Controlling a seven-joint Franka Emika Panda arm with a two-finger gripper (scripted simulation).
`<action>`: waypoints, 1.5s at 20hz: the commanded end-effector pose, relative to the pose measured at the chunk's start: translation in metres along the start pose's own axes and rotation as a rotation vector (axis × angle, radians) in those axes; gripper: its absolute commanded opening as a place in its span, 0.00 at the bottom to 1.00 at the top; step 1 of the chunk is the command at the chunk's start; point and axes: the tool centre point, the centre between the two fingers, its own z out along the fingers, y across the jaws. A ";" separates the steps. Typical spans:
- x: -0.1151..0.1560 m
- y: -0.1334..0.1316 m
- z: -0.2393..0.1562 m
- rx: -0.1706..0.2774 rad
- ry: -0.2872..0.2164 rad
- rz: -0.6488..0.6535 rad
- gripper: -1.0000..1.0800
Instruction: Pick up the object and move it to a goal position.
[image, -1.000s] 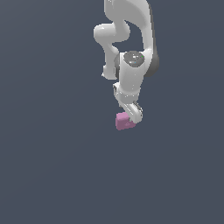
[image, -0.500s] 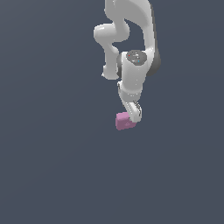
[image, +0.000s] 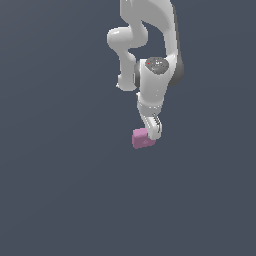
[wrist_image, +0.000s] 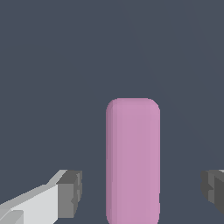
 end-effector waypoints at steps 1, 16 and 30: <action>0.000 0.000 0.001 0.000 0.000 0.000 0.96; 0.000 0.001 0.050 0.000 0.001 0.004 0.96; -0.001 -0.001 0.049 0.001 0.000 0.004 0.00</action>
